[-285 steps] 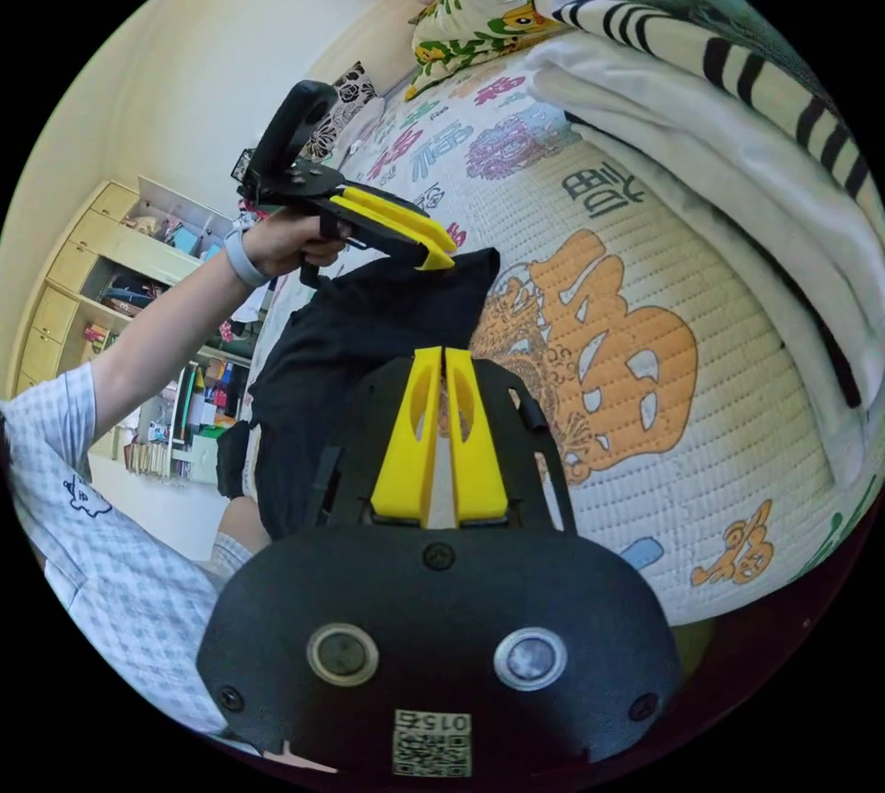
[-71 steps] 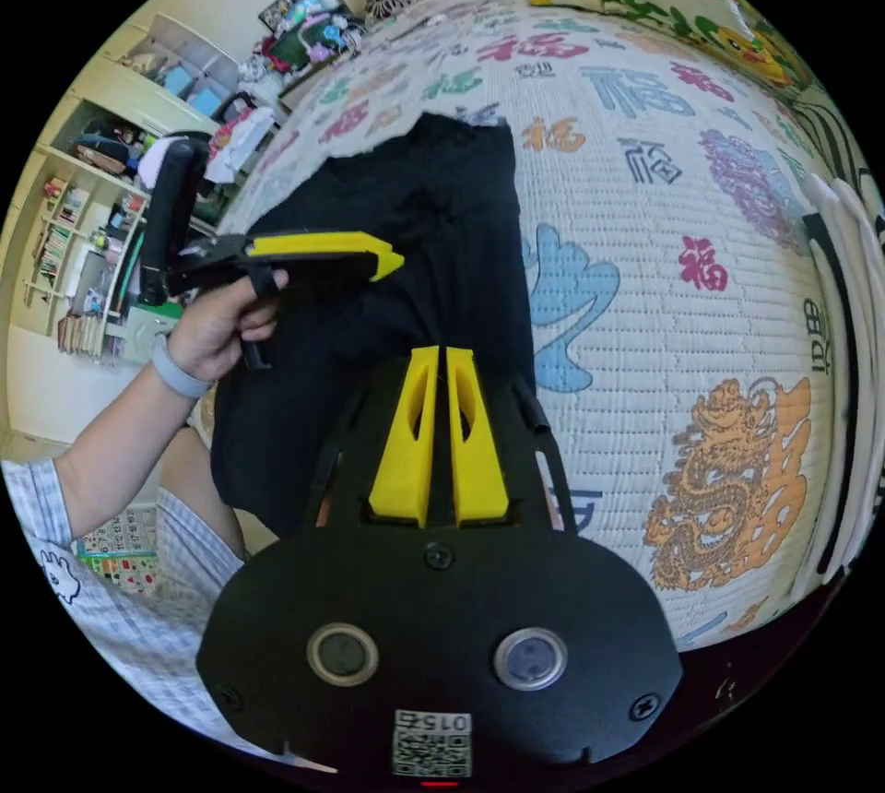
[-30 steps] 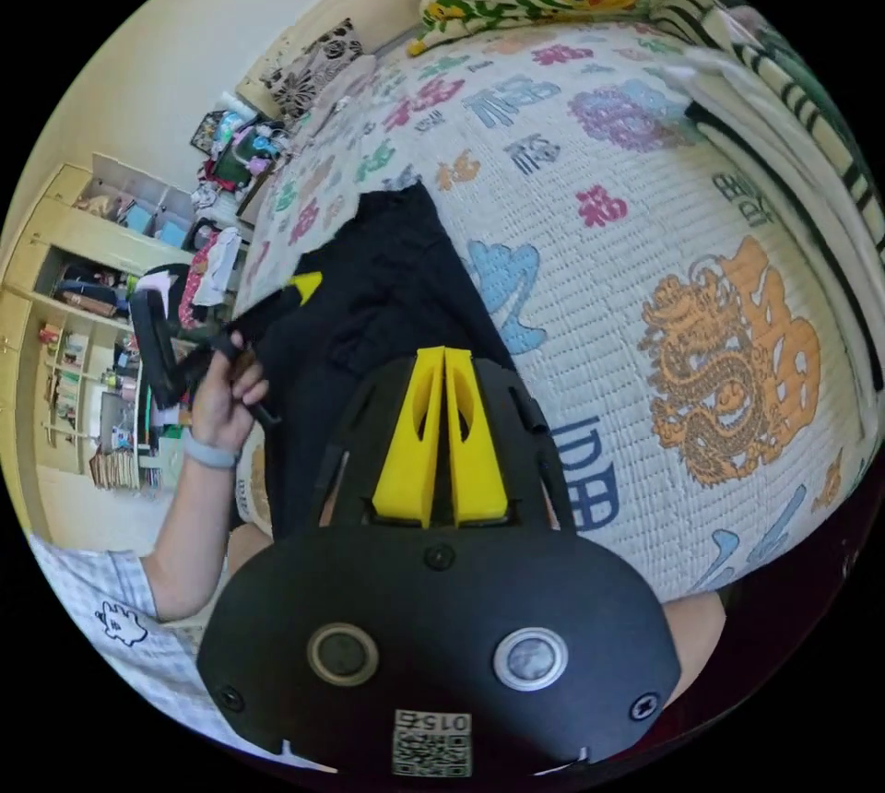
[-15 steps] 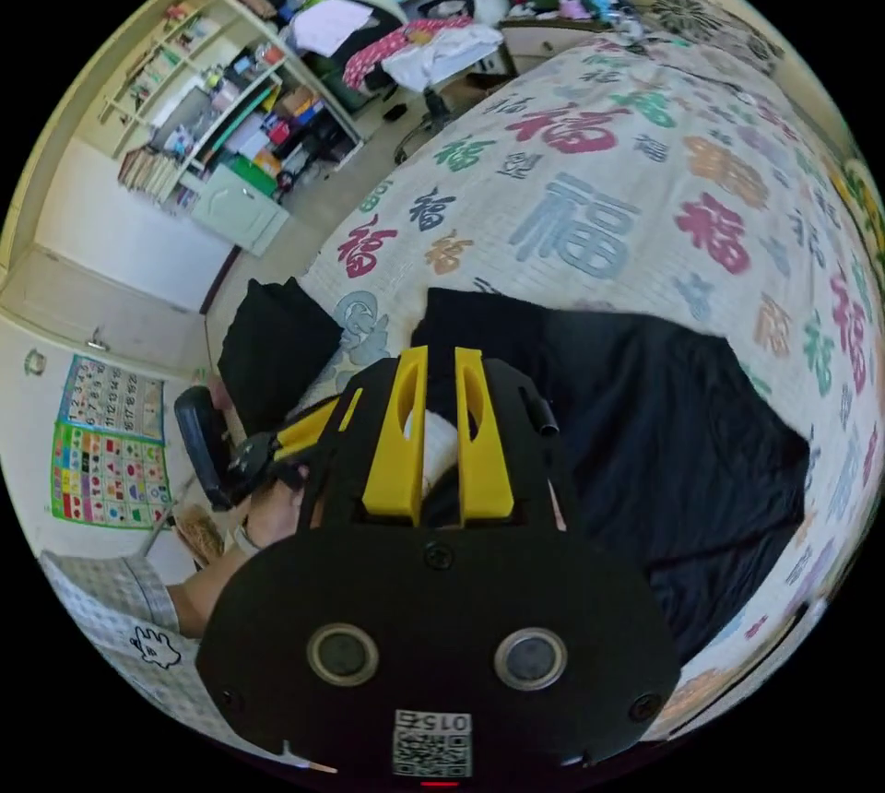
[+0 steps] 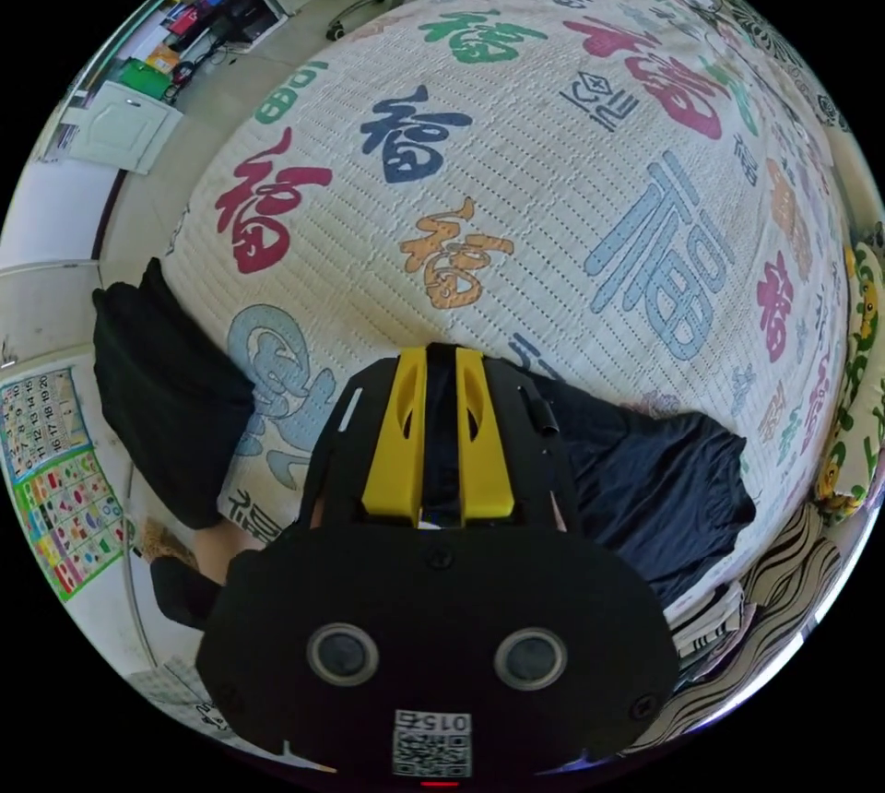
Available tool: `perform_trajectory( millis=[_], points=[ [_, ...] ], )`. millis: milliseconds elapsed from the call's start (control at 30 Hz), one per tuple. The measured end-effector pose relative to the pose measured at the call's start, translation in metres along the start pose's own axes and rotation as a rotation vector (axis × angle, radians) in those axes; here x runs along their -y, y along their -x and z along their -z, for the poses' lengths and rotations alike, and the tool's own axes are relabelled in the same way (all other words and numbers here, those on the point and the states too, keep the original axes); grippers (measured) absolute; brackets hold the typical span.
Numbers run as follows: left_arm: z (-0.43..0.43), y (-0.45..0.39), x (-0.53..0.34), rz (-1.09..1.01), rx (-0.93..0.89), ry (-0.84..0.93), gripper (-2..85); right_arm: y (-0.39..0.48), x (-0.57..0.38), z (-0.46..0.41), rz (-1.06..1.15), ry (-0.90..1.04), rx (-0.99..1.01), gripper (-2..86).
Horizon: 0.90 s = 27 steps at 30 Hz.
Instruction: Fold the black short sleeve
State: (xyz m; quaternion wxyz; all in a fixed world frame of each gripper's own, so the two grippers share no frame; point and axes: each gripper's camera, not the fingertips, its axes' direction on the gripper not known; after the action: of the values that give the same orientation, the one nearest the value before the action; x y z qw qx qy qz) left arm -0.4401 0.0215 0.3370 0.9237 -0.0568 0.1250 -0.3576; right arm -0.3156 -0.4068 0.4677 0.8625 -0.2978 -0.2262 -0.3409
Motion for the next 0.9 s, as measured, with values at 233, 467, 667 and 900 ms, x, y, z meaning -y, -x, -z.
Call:
perform_trajectory(
  millis=[233,467,667,900],
  points=[
    [0.041,-0.044,-0.014,-0.228,0.006,-0.172,-0.6,-0.055,-0.036,0.05,-0.005,-0.223,0.193,-0.8],
    [0.037,-0.149,-0.047,-0.62,-0.028,-0.138,-0.5,-0.2,-0.174,0.086,-0.218,-0.481,0.474,-0.7],
    [-0.031,-0.202,-0.093,-0.768,0.029,0.095,2.4,-0.273,-0.256,0.019,-0.45,-0.423,0.535,0.5],
    [-0.029,-0.221,-0.085,-0.75,0.023,0.102,7.1,-0.296,-0.27,0.024,-0.492,-0.463,0.365,6.2]
  ],
)
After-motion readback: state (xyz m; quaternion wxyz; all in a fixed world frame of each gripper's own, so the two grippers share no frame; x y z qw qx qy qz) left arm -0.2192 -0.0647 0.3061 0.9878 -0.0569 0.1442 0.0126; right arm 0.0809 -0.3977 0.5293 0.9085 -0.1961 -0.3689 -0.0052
